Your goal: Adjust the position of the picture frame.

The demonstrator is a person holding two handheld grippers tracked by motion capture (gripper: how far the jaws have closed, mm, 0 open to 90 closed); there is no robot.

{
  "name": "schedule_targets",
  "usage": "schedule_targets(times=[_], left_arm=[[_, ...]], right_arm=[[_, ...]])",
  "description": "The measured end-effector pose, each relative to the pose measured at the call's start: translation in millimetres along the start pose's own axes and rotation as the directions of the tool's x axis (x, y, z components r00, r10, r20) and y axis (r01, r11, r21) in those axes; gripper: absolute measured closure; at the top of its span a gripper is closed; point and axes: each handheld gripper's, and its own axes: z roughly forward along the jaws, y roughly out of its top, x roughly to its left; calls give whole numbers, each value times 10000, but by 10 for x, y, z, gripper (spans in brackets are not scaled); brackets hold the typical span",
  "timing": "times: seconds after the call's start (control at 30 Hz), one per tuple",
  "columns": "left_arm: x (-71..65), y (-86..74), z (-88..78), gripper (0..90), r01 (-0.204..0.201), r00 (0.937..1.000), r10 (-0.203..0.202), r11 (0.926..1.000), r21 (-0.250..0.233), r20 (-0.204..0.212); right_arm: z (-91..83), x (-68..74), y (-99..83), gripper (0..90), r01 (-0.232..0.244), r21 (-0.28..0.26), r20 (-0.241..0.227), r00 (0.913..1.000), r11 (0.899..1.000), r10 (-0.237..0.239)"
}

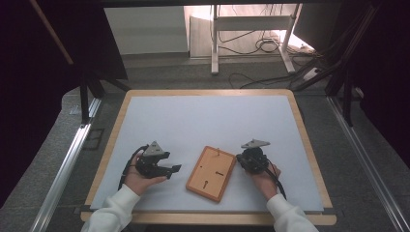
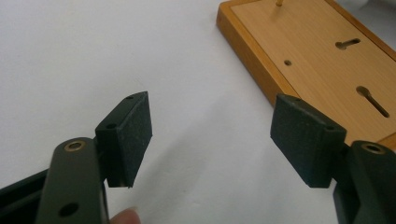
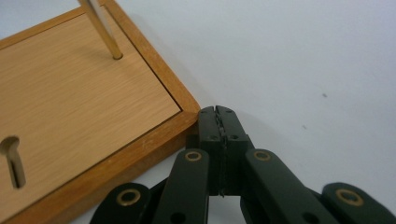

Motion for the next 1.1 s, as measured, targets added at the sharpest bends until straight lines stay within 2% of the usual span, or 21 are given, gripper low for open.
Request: schedule_targets(times=[0.47, 0.77, 0.9, 0.93, 1.0, 1.03, 1.1], left_arm=[[9, -8, 5, 290, -51, 10000, 51, 10000, 70, -72], [20, -13, 1, 289, -42, 9999, 42, 10000, 46, -123], [29, -19, -9, 287, -30, 9999, 31, 10000, 7, -158], [32, -20, -13, 287, -42, 9998, 42, 10000, -10, -173], [52, -25, -14, 287, 10, 9998, -10, 10000, -18, -183], [52, -25, -14, 287, 10, 9998, -10, 10000, -18, -183], [60, -27, -9, 288, 33, 9998, -33, 10000, -3, -204]], right_arm=[[236, 224, 188, 900, 470, -38, -13, 9989, 9989, -470], [308, 307, 255, 900, 810, -97, -187, 9965, 9967, -812], [224, 269, 247, 900, 794, -244, -195, 9966, 9965, -799], [175, 241, 233, 900, 786, -330, -208, 9966, 9964, -793], [-29, 122, 144, 900, 673, -581, -289, 9972, 9960, -691], [-29, 122, 144, 900, 673, -581, -289, 9972, 9960, -691], [-151, 33, 72, 900, 595, -635, -327, 9976, 9962, -617]])
